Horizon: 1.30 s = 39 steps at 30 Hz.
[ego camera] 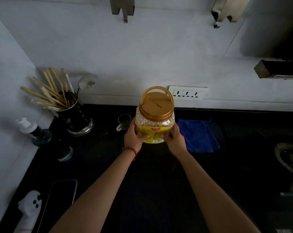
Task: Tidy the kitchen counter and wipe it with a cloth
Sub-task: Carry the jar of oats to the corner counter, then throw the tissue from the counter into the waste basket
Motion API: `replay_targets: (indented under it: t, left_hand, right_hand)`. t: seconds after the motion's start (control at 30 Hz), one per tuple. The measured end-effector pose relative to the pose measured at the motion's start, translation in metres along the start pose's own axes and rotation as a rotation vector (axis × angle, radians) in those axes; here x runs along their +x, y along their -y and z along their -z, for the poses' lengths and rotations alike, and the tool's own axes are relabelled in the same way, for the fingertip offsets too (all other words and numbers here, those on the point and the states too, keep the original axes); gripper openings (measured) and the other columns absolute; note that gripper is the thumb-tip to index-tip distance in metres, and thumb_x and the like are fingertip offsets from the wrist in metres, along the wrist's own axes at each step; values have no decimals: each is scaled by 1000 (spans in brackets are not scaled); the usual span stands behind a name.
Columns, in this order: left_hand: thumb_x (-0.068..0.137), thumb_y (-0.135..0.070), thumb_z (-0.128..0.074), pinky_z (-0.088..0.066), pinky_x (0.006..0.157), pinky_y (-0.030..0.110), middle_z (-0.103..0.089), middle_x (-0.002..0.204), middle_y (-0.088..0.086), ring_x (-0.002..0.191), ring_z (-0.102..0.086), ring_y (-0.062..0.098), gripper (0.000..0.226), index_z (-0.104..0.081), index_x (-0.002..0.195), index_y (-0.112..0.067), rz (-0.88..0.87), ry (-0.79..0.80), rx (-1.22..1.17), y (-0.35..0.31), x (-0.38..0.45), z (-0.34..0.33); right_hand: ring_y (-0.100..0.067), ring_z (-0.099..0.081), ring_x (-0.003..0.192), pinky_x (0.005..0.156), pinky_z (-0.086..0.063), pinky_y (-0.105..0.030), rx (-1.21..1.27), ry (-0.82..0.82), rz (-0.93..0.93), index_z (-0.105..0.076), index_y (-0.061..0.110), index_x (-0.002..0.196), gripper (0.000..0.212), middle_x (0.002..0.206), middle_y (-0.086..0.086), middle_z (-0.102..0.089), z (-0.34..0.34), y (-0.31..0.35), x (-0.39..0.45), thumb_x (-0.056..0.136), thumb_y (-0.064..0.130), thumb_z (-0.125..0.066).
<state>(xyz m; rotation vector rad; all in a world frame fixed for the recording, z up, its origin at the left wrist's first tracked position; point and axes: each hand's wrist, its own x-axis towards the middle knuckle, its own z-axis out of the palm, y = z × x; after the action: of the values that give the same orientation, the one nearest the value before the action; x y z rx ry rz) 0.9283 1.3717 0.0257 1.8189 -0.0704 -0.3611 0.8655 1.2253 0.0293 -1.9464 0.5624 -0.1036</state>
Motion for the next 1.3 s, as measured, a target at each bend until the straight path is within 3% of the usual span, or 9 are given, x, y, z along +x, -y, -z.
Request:
replay_targets:
  t: [0.13, 0.23, 0.33, 0.5, 0.63, 0.83, 0.97, 1.1, 1.3]
  left_hand:
    - [74, -8, -71, -35, 106, 39, -44, 141, 10, 132, -39, 25, 81, -26, 141, -16, -7, 16, 55, -2, -1, 2]
    - [77, -16, -69, -35, 106, 39, -44, 142, 9, 131, -40, 25, 76, -27, 140, -16, -1, 16, 87, -2, -8, 2]
    - [80, -19, -66, -38, 107, 42, -43, 142, 9, 129, -43, 25, 71, -29, 139, -16, 21, -6, 136, 0, -21, 3]
    - [86, -19, -58, -43, 95, 32, -50, 133, 8, 122, -49, 21, 46, -45, 129, -13, -76, -6, 170, 5, -60, -6]
    - [87, -20, -57, -40, 96, 28, -56, 128, 11, 120, -51, 21, 39, -51, 123, -8, -220, 156, 381, 9, -77, -25]
    - [89, -26, -53, -40, 101, 28, -53, 130, 5, 122, -48, 17, 39, -49, 126, -15, -367, 490, 680, 2, -129, -74]
    - [89, -27, -51, -38, 102, 25, -53, 128, 2, 120, -48, 14, 37, -51, 124, -16, -404, 723, 695, 5, -179, -107]
    - [89, -24, -54, -38, 98, 25, -59, 120, 8, 115, -53, 20, 32, -58, 117, -10, -467, 738, 691, 12, -233, -153]
    - [87, -20, -56, -39, 89, 17, -62, 114, 6, 108, -57, 18, 29, -61, 113, -8, -460, 901, 639, 17, -343, -264]
  right_hand:
    - [-20, -49, 123, 95, -42, -31, -9, 16, 4, -28, 23, 139, 61, 133, -2, -53, 0, -4, 0, 86, 14, -58]
    - [-19, -49, 124, 94, -39, -26, -12, 13, -6, -36, 25, 134, 52, 132, -1, -53, 3, -4, -13, 88, 16, -57]
    - [-19, -43, 129, 100, -37, -30, -53, -35, -71, -34, 19, 138, 56, 140, -4, -46, 8, -7, -31, 88, 19, -57]
    - [-17, -45, 127, 102, -40, -33, -64, -120, -148, -37, 23, 137, 53, 140, -5, -45, 31, -22, -77, 88, 30, -56]
    - [-13, -51, 114, 95, -45, -29, -134, -210, -196, -42, 24, 133, 46, 136, -3, -49, 59, -47, -125, 89, 33, -53]
    - [-15, -52, 117, 97, -47, -36, -248, -380, -277, -46, 24, 130, 42, 133, -1, -51, 113, -87, -208, 90, 35, -51]
    - [-21, -53, 117, 98, -45, -37, -211, -490, -322, -50, 19, 128, 40, 131, -2, -54, 152, -118, -277, 91, 33, -51]
    - [-20, -58, 105, 85, -46, -29, -185, -592, -398, -54, 20, 123, 36, 125, -2, -58, 189, -159, -353, 90, 32, -52]
    - [-20, -57, 111, 88, -46, -32, -63, -735, -595, -58, 20, 119, 33, 124, -2, -60, 244, -237, -485, 89, 32, -54]
